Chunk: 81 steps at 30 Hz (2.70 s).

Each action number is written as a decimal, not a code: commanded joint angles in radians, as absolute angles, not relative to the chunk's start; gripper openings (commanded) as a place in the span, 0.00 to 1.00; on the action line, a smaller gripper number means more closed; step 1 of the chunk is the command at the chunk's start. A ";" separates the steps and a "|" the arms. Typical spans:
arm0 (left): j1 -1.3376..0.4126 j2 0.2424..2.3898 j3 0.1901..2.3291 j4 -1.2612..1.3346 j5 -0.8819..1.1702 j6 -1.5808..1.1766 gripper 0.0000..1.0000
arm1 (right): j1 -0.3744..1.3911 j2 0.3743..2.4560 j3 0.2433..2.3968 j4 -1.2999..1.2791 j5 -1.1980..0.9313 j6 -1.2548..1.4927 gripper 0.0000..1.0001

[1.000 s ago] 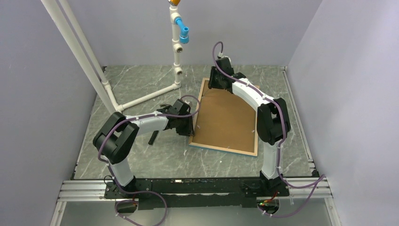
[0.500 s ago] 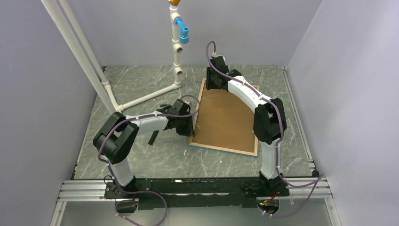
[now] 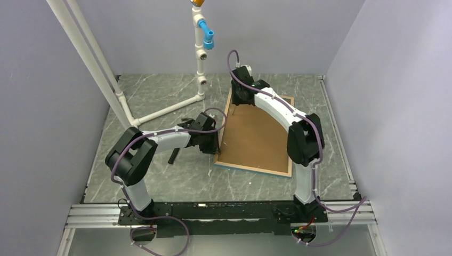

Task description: Take the photo out of the frame

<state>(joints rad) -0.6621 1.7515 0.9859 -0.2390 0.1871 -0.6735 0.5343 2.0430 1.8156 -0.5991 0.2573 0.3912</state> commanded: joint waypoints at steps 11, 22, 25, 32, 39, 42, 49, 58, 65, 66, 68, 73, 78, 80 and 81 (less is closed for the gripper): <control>-0.669 1.618 0.917 -0.248 0.155 -0.702 0.43 | 0.645 1.276 1.277 -0.810 0.552 0.475 0.00; -0.763 1.397 0.817 -0.279 0.117 -1.014 0.62 | 0.643 1.072 1.048 -0.767 0.511 0.527 0.00; -0.811 1.377 0.769 -0.266 0.090 -1.248 0.61 | 0.644 1.028 1.021 -0.757 0.494 0.530 0.00; -0.942 1.387 0.751 -0.259 0.003 -1.751 0.63 | 0.643 0.929 0.984 -0.764 0.461 0.544 0.00; -1.009 1.525 0.930 -0.463 -0.131 -2.021 0.70 | 0.642 0.826 0.940 -0.777 0.446 0.531 0.00; -1.013 1.618 1.051 -0.611 -0.135 -2.086 0.76 | 0.643 0.799 0.933 -0.790 0.448 0.528 0.00; -1.021 1.773 1.148 -0.646 -0.103 -2.195 0.68 | 0.643 0.746 0.940 -0.804 0.427 0.528 0.00; -1.058 1.881 1.243 -0.757 -0.072 -2.264 0.61 | 0.644 0.682 0.940 -0.810 0.415 0.538 0.00; -1.095 1.910 1.279 -0.850 -0.089 -2.300 0.59 | 0.644 0.667 0.939 -0.812 0.407 0.541 0.00; -1.096 1.911 1.273 -0.846 -0.084 -2.303 0.59 | 0.645 0.664 0.939 -0.812 0.407 0.541 0.00; -1.096 1.908 1.255 -0.835 -0.076 -2.311 0.59 | 0.644 0.661 0.940 -0.816 0.407 0.543 0.00; -1.097 1.908 1.256 -0.882 -0.118 -2.307 0.54 | 0.645 0.661 0.943 -0.820 0.408 0.546 0.00; -1.084 1.933 1.283 -0.957 -0.227 -2.247 0.39 | 0.644 0.670 0.943 -0.823 0.409 0.548 0.00; -1.062 1.937 1.261 -0.928 -0.243 -2.165 0.37 | 0.644 0.670 0.943 -0.823 0.409 0.548 0.00; -1.046 1.941 1.250 -0.913 -0.237 -2.118 0.34 | 0.644 0.670 0.942 -0.822 0.408 0.548 0.00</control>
